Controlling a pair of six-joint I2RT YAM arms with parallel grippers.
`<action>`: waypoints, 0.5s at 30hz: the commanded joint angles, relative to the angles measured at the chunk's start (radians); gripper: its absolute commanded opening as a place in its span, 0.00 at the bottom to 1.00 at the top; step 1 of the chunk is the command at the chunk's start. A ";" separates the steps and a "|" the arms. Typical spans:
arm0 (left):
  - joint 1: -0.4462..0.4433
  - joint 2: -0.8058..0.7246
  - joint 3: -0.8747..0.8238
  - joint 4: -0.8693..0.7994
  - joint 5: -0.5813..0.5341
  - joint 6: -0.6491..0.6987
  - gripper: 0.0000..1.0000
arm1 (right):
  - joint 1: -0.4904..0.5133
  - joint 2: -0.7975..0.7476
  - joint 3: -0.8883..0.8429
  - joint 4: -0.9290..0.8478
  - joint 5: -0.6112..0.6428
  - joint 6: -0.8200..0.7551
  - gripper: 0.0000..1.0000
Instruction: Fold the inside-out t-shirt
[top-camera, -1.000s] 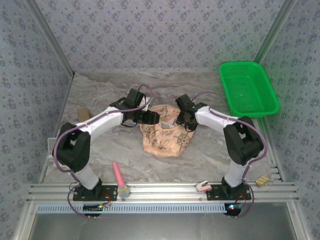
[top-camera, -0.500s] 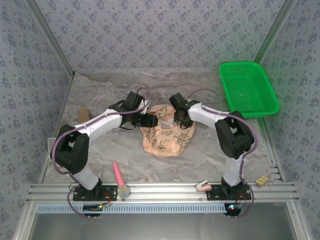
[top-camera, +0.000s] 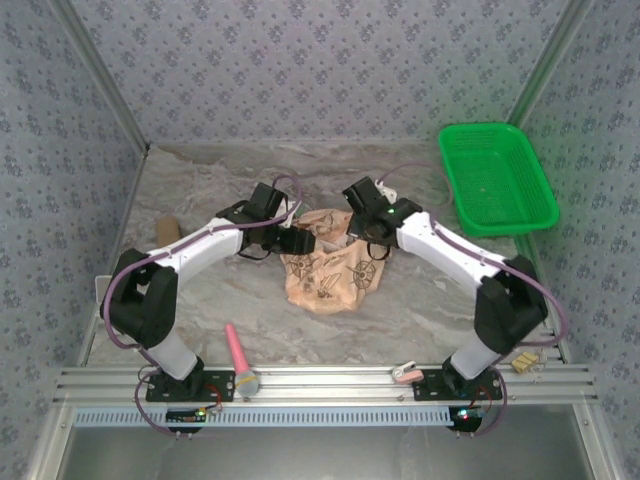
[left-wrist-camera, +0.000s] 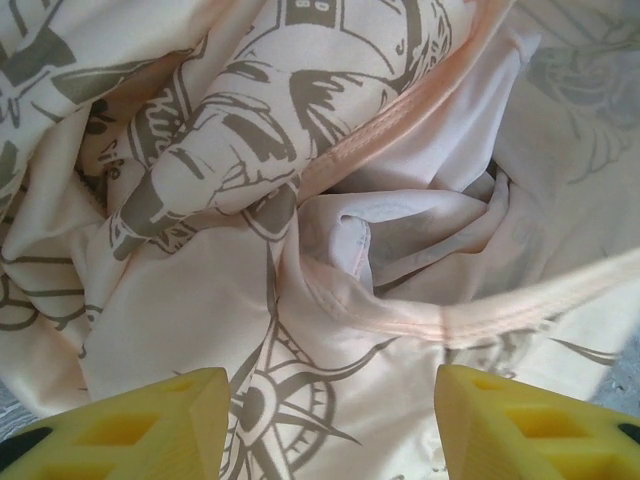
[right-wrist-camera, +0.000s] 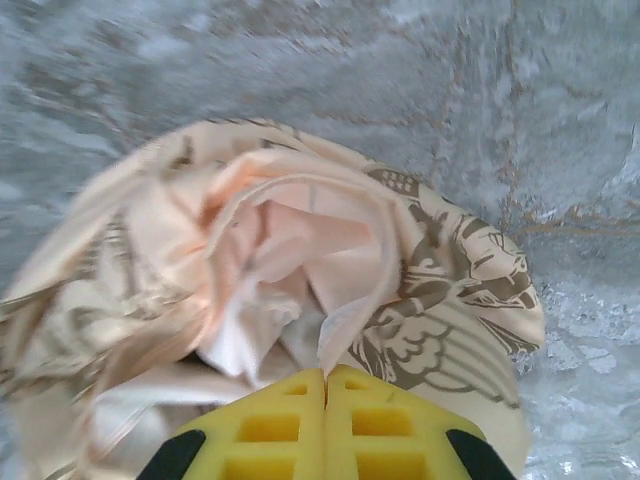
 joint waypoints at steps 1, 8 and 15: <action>0.005 -0.034 0.050 0.031 0.037 0.032 0.58 | 0.015 -0.083 0.015 -0.049 0.027 -0.096 0.00; -0.040 0.010 0.096 0.157 0.061 0.124 0.59 | 0.019 -0.260 -0.076 0.147 -0.178 -0.449 0.00; -0.121 0.125 0.187 0.195 0.017 0.171 0.60 | -0.017 -0.374 -0.228 0.231 -0.341 -0.606 0.00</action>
